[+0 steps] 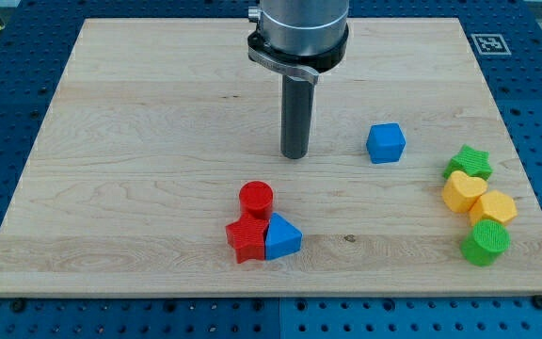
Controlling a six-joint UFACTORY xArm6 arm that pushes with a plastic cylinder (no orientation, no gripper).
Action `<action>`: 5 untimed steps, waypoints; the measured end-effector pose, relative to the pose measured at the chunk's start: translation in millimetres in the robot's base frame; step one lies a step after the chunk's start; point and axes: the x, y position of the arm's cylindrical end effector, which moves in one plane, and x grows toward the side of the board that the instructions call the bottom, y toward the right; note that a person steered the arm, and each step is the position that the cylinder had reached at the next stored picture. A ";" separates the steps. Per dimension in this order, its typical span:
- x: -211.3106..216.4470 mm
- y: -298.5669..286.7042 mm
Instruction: Move your arm top left to the green star
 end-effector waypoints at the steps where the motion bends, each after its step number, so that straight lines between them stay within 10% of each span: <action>1: 0.0 -2.5; 5: -40.7 -10.0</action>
